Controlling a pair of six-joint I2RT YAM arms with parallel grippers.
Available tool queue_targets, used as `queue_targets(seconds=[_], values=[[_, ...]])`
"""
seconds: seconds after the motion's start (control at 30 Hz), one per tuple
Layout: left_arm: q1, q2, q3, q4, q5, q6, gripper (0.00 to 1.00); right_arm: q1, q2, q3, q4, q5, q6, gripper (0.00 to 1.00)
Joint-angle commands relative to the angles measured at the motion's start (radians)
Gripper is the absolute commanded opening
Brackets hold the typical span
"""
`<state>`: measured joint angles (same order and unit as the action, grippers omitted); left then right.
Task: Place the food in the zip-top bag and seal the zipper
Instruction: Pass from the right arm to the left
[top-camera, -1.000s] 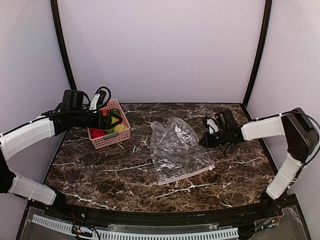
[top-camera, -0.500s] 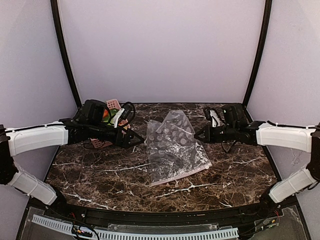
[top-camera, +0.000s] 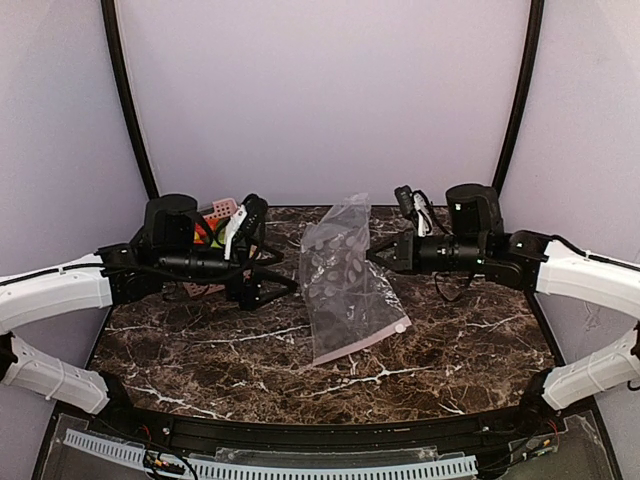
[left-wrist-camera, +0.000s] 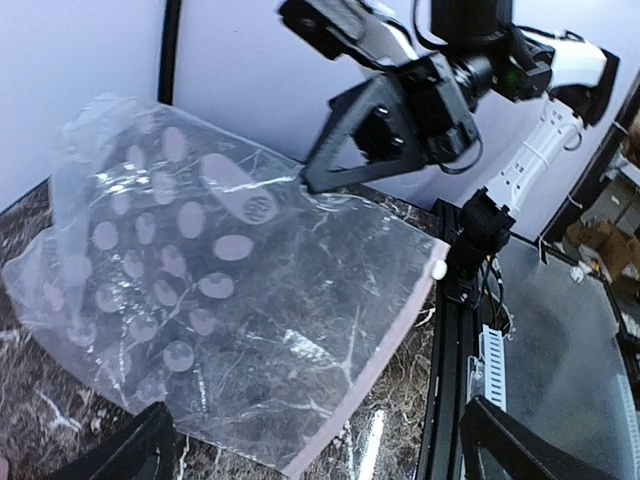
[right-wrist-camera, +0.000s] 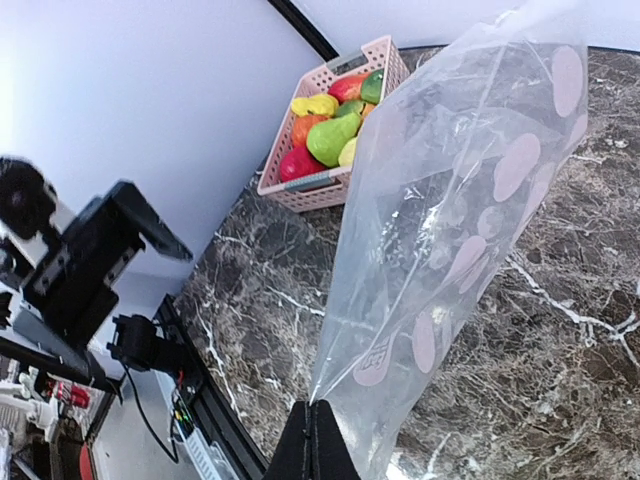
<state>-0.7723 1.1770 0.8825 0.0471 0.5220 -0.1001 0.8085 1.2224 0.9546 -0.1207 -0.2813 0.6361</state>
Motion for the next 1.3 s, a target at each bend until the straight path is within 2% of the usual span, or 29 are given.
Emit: queue_targets(seconds=[0.0, 0.1, 0.2, 0.33, 0.43, 0.63, 1.03, 1.1, 1.13, 1.2, 1.27], values=[[-0.149, -0.029, 0.02, 0.008, -0.161, 0.153, 1.0, 0.053, -0.017, 0.045, 0.004, 0.158, 0.135, 0.0], [-0.257, -0.036, -0.016, 0.029, -0.366, 0.23, 1.0, 0.079, -0.017, 0.049, 0.027, 0.236, 0.222, 0.0], [-0.369, -0.03, -0.084, 0.15, -0.601, 0.26, 1.0, 0.095, -0.014, 0.053, 0.052, 0.277, 0.296, 0.0], [-0.445, 0.018, -0.154, 0.344, -0.778, 0.253, 1.0, 0.116, -0.023, 0.055, 0.088, 0.364, 0.383, 0.0], [-0.499, 0.073, -0.177, 0.481, -0.86, 0.272, 1.0, 0.133, -0.04, 0.054, 0.115, 0.419, 0.43, 0.0], [-0.526, 0.2, -0.153, 0.583, -0.878, 0.248, 1.0, 0.156, -0.082, 0.044, 0.129, 0.502, 0.483, 0.0], [-0.541, 0.377, -0.015, 0.635, -0.879, 0.233, 1.0, 0.168, -0.131, 0.017, 0.137, 0.563, 0.505, 0.0], [-0.542, 0.404, 0.018, 0.617, -0.911, 0.228, 0.87, 0.17, -0.133, 0.014, 0.136, 0.564, 0.505, 0.0], [-0.542, 0.416, 0.027, 0.599, -0.926, 0.225, 0.73, 0.17, -0.134, 0.01, 0.136, 0.565, 0.505, 0.0], [-0.542, 0.427, 0.058, 0.579, -0.946, 0.217, 0.58, 0.17, -0.136, 0.005, 0.134, 0.567, 0.506, 0.0], [-0.542, 0.434, 0.069, 0.571, -0.964, 0.21, 0.5, 0.17, -0.14, 0.0, 0.133, 0.571, 0.509, 0.0]])
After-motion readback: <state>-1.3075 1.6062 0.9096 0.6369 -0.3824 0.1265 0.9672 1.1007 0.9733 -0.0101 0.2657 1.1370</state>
